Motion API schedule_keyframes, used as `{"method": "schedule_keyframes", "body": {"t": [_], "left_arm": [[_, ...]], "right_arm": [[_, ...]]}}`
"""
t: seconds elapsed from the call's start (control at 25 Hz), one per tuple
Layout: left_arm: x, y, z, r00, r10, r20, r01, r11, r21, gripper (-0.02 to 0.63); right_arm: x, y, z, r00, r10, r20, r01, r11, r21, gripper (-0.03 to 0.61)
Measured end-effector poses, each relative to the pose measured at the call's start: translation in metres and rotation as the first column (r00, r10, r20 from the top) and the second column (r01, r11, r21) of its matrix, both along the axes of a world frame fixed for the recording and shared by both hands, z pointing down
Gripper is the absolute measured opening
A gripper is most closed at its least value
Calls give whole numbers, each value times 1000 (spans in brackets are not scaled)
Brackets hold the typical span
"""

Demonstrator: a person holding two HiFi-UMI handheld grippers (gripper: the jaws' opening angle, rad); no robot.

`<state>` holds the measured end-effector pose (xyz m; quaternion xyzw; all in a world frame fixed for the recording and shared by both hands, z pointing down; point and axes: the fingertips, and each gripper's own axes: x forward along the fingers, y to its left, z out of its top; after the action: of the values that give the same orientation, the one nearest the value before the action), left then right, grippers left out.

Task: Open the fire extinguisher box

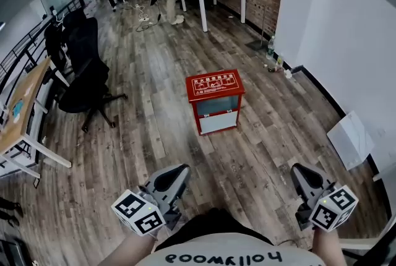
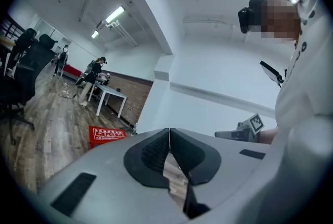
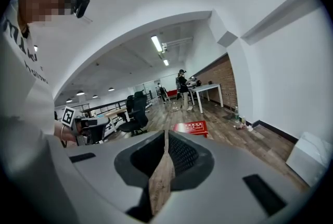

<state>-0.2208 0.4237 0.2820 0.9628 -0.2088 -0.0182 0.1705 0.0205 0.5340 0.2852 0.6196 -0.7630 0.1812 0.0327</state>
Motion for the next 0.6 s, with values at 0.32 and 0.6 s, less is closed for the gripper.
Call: {"method": "schedule_keyframes", "body": {"t": [0.32, 0.6], "left_arm": [[-8, -24, 46, 988, 3, 152, 6, 998, -60, 8], [19, -75, 73, 984, 125, 129, -107, 985, -135, 8]], "right_arm": [[77, 24, 25, 960, 194, 204, -182, 980, -74, 12], [60, -32, 41, 965, 221, 143, -205, 971, -120, 11]]}}
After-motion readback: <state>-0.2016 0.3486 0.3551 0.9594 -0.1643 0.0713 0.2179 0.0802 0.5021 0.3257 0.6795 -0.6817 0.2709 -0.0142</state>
